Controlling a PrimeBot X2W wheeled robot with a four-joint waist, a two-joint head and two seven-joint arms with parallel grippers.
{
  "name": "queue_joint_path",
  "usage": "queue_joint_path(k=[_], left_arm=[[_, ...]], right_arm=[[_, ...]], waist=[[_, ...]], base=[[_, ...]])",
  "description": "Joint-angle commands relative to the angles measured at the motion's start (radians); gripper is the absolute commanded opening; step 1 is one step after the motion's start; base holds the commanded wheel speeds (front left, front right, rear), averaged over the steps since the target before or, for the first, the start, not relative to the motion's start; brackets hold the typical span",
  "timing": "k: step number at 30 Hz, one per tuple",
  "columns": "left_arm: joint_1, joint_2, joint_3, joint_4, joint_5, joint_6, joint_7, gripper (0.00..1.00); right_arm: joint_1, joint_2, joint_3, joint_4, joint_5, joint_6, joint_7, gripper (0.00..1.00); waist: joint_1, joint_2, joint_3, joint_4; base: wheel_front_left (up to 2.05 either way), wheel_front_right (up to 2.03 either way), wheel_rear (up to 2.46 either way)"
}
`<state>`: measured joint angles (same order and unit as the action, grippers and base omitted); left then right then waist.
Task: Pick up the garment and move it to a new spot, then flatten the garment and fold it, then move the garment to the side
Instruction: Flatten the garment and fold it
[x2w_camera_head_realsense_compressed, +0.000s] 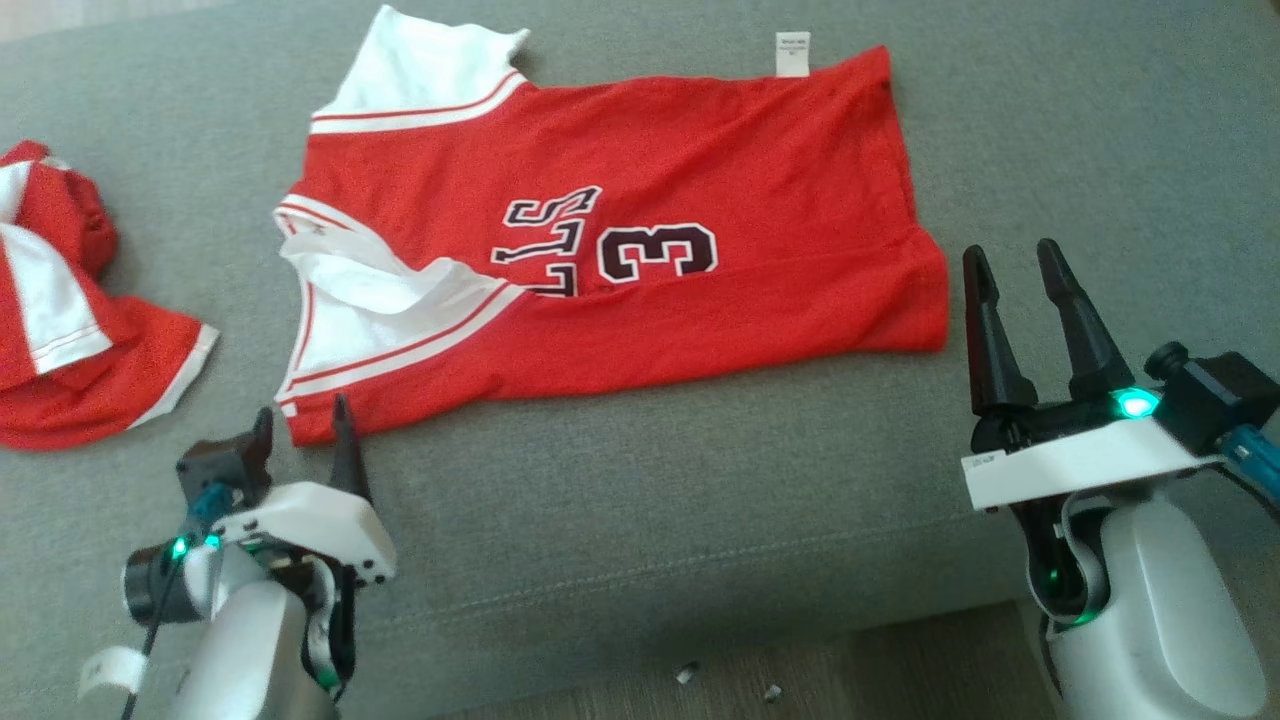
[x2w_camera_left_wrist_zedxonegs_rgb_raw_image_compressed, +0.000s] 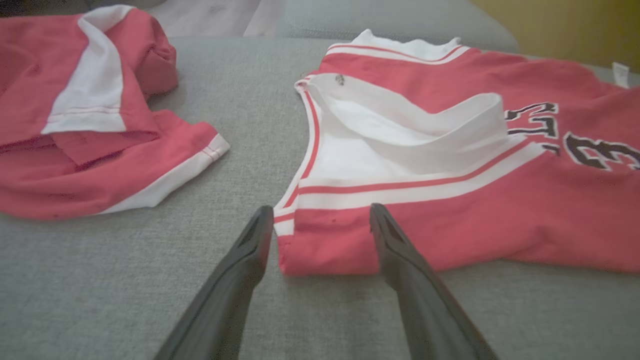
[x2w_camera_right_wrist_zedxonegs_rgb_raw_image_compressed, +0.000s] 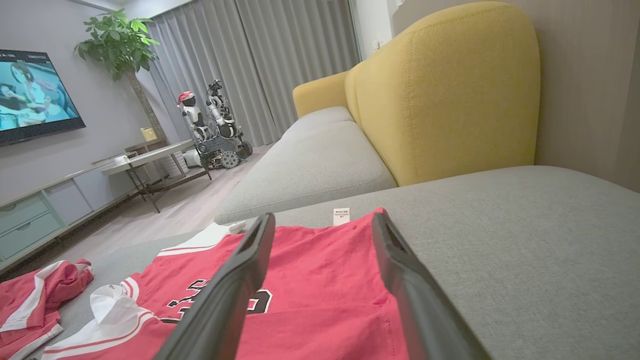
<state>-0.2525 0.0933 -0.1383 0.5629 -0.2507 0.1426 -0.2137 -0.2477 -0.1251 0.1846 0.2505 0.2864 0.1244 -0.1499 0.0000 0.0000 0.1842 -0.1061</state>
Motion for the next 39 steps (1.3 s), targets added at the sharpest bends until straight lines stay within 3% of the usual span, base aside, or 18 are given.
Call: queue_joint_path(k=[1,9,14,15,16,17,23,39], left_arm=[[-0.046,0.030,0.039,0.001,0.006,0.012,0.006,1.00],[-0.102,0.064,0.031,0.134,0.024,0.031,0.048,1.00],[-0.134,0.060,0.023,0.189,0.007,0.003,0.057,1.00],[-0.138,0.057,0.018,0.196,0.005,-0.006,0.058,0.75],[-0.142,0.054,0.012,0.202,0.003,-0.017,0.057,0.05],[-0.145,0.053,0.008,0.205,0.001,-0.027,0.053,0.00],[-0.152,0.042,0.003,0.177,-0.011,-0.051,-0.005,0.00],[-0.058,0.023,0.002,-0.125,-0.001,-0.033,-0.047,0.00]], right_arm=[[-0.008,0.008,0.020,-0.044,-0.009,0.006,0.004,1.00],[-0.008,0.017,0.014,-0.060,-0.012,0.006,0.006,1.00],[-0.004,0.019,0.005,-0.069,-0.018,0.006,0.007,1.00],[-0.002,0.019,0.002,-0.071,-0.019,0.006,0.007,1.00],[0.000,0.019,-0.001,-0.071,-0.020,0.006,0.008,1.00],[0.001,0.019,-0.004,-0.071,-0.020,0.006,0.009,1.00],[0.003,0.032,-0.029,-0.036,-0.014,0.006,0.045,1.00],[-0.100,0.074,-0.154,0.217,0.059,0.006,0.172,1.00]], waist=[[0.0000,0.0000,0.010,-0.012],[0.0000,0.0000,0.032,-0.038],[0.0000,0.0000,0.047,-0.039],[0.0000,0.0000,0.049,-0.038],[0.0000,0.0000,0.049,-0.035],[0.0000,0.0000,0.050,-0.033],[0.0000,0.0000,0.044,-0.012],[0.0000,0.0000,0.062,0.040]], base=[[0.00,0.00,0.00],[0.00,0.00,0.00],[0.00,0.00,0.00],[0.00,0.00,0.00],[0.00,0.00,0.00],[0.00,0.00,0.00],[0.00,0.00,0.00],[0.00,0.00,0.00]])
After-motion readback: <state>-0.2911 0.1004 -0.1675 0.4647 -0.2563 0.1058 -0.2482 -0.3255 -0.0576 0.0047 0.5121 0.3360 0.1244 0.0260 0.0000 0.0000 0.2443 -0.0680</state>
